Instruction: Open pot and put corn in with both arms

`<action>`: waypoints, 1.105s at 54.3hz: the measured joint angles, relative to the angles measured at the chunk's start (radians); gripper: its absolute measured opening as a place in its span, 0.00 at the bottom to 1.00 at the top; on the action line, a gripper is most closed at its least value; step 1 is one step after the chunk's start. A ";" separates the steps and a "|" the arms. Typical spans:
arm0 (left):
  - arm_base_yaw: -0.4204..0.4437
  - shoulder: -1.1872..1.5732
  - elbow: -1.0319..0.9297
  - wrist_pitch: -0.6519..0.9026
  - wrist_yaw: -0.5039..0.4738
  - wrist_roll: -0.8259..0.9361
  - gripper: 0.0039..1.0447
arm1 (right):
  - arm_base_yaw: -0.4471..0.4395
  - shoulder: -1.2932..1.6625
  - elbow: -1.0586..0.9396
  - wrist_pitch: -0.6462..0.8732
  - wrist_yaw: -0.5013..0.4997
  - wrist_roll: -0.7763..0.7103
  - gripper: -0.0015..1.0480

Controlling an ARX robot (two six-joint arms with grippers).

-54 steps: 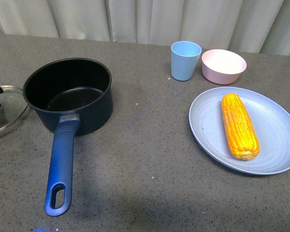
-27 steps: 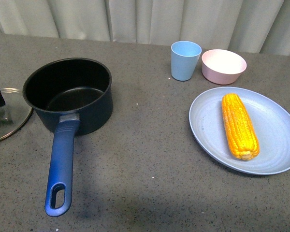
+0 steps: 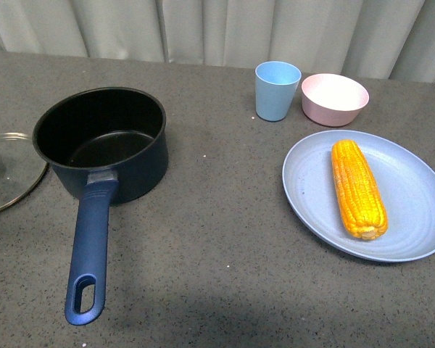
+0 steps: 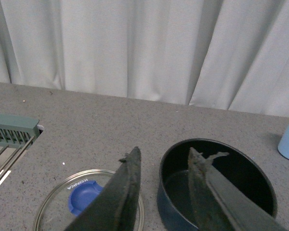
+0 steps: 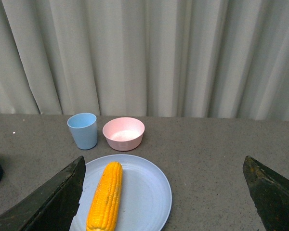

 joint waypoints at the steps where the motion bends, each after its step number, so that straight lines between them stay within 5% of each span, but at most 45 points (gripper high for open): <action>1: -0.002 -0.012 -0.002 -0.013 -0.002 0.000 0.27 | 0.000 0.000 0.000 0.000 0.000 0.000 0.91; 9: -0.031 -0.198 -0.042 -0.154 -0.029 0.002 0.03 | 0.000 0.000 0.000 0.000 -0.001 0.000 0.91; 24: -0.132 -0.470 -0.126 -0.341 -0.129 0.003 0.04 | 0.000 0.000 0.000 0.000 -0.001 0.000 0.91; 60: -0.136 -0.898 -0.153 -0.716 -0.132 0.003 0.04 | 0.000 0.000 0.000 0.000 -0.001 0.000 0.91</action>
